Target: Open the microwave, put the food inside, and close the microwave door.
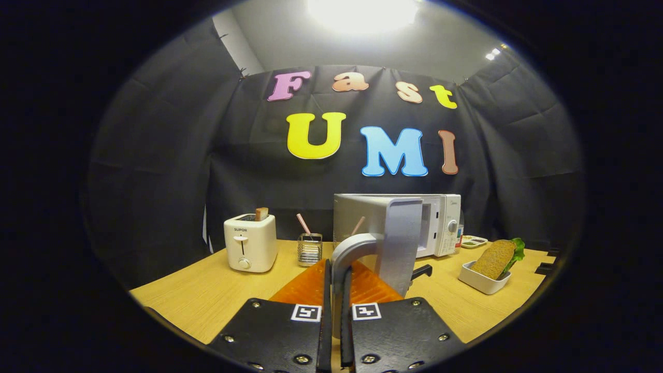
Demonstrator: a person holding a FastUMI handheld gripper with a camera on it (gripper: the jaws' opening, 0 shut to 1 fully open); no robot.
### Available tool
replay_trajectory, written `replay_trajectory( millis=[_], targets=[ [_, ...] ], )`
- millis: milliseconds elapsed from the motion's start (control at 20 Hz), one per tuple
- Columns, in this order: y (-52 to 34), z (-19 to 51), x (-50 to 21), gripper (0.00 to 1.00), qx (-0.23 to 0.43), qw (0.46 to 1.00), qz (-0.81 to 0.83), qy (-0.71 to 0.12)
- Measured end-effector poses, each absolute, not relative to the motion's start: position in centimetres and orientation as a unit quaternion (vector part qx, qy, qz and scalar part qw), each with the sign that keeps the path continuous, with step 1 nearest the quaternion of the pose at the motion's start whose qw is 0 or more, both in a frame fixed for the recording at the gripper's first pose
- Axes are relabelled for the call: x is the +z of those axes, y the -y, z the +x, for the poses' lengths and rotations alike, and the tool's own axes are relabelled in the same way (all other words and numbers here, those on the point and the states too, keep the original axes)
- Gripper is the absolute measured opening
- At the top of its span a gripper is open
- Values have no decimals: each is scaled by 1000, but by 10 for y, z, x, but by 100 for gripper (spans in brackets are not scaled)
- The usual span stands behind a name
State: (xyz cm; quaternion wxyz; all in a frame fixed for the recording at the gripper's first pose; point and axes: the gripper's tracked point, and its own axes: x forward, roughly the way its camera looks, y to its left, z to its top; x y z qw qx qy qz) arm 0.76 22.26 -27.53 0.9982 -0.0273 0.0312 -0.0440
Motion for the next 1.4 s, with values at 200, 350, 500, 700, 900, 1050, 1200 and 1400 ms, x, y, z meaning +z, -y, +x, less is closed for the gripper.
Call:
replay_trajectory(
  millis=[200,350,500,700,900,1050,1200,1400],
  targets=[
    [-225,5,-277,8,-54,998,-20,-29],
    [-228,1,-277,17,-35,999,-8,-36],
    [-230,-10,-280,61,-19,999,-23,-44],
    [-228,-41,-276,78,14,998,-48,-47],
    [-192,-77,-250,76,61,997,-46,-15],
    [-128,-88,-227,76,26,998,-38,30],
    [-59,-85,-228,76,-26,997,-60,41],
    [52,-68,-248,76,-103,994,-41,25]
  ],
)
